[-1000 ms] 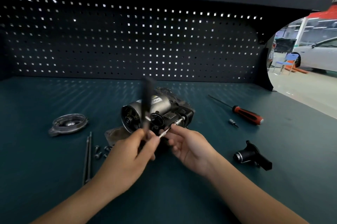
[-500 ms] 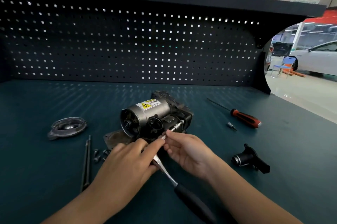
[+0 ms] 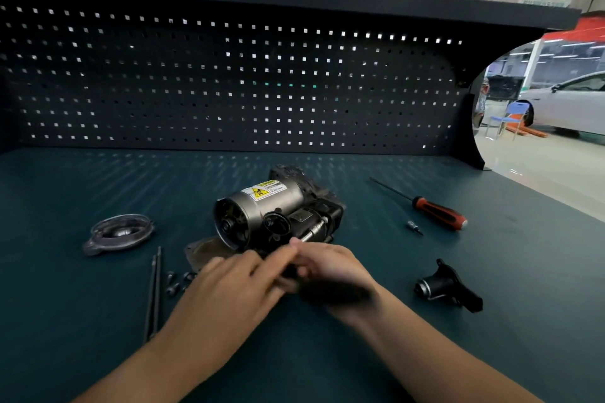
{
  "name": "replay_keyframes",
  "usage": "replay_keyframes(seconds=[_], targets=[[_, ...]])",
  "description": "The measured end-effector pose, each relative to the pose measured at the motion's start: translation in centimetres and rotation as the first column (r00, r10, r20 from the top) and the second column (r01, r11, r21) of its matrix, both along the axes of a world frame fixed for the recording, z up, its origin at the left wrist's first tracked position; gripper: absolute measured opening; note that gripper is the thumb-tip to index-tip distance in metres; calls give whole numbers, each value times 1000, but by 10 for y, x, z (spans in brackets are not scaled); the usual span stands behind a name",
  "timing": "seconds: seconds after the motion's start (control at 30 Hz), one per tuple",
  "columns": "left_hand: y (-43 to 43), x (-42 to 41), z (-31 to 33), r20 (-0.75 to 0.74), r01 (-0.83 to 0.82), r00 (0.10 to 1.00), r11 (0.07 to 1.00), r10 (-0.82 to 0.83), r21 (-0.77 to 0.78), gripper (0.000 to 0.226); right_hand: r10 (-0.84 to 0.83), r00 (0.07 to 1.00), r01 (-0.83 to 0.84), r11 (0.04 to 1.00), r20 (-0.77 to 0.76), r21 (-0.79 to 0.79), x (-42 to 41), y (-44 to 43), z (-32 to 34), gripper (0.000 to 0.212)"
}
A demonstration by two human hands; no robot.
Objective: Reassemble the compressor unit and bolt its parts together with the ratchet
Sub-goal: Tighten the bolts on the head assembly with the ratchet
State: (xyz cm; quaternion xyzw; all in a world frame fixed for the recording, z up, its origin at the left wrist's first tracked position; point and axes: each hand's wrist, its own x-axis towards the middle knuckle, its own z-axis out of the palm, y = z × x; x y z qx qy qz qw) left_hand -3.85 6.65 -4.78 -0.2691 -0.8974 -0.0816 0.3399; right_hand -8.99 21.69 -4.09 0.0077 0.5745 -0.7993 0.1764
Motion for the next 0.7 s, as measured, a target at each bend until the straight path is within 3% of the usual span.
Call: replay_keyframes(seconds=[0.07,0.13,0.2,0.27,0.33,0.4,0.43,0.5,0.57,0.63,0.7], targets=[[2,0,-2,-88,-6,996,991,-5,-133,41,-11,1000,11,1000,0,6,0,2,0,18],[5,3,0,5,-29,1000,997,30,-67,40,11,1000,-11,1000,-1,-8,2,4,1,17],[7,6,6,220,-52,976,966,-5,254,22,55,998,-54,997,3,-62,4,3,2,18],[10,4,6,414,-123,889,770,-194,626,20,67,997,-64,995,35,-80,6,2,4,17],[11,-2,6,496,-239,806,589,-324,772,26,70,997,-67,994,39,-83,7,1,4,22],[9,-3,7,523,-284,764,531,-378,798,28,70,997,-68,996,29,-61,6,2,4,25],[6,-3,6,512,-259,773,551,-374,793,23,70,997,-69,997,28,-38,6,2,5,21],[2,1,2,471,-142,847,748,-248,648,11,65,997,-65,998,30,9,5,1,4,15],[2,2,2,270,-40,963,971,-25,234,12,51,998,-52,998,22,32,5,-1,3,16],[4,3,-3,86,-14,996,998,19,-54,40,49,999,-50,997,14,53,4,-2,3,19],[3,4,-7,42,-33,998,992,38,-121,60,53,998,-54,996,21,69,5,-3,3,19]])
